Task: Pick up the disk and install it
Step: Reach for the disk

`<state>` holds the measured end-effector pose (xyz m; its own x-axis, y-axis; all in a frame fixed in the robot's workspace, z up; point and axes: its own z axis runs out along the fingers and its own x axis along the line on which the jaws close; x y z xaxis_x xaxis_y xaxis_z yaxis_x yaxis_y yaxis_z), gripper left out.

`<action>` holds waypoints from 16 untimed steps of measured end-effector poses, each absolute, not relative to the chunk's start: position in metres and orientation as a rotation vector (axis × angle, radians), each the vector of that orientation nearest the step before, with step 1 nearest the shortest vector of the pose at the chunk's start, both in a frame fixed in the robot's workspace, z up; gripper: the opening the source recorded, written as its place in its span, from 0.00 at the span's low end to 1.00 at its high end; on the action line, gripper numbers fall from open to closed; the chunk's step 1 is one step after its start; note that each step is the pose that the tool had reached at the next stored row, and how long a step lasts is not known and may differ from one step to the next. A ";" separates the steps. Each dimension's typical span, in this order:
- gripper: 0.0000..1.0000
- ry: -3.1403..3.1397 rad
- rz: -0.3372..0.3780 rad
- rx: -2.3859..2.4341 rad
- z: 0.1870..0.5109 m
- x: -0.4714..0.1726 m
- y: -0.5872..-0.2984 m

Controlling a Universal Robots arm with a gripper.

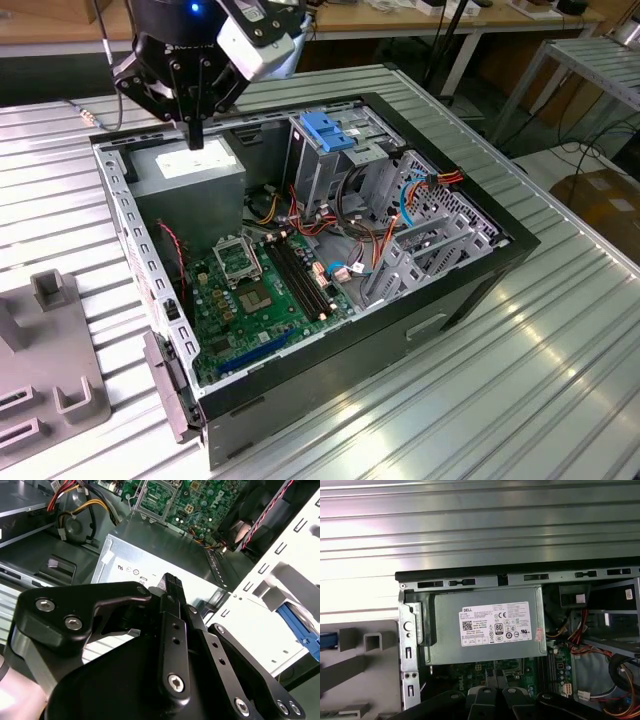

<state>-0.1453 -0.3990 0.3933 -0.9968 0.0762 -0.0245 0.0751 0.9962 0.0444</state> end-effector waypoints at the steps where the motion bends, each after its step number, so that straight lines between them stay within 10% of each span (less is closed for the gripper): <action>1: 0.10 3.113 0.068 0.118 0.393 -0.146 -0.399; 16: 0.10 3.113 0.068 0.118 0.393 -0.170 -0.392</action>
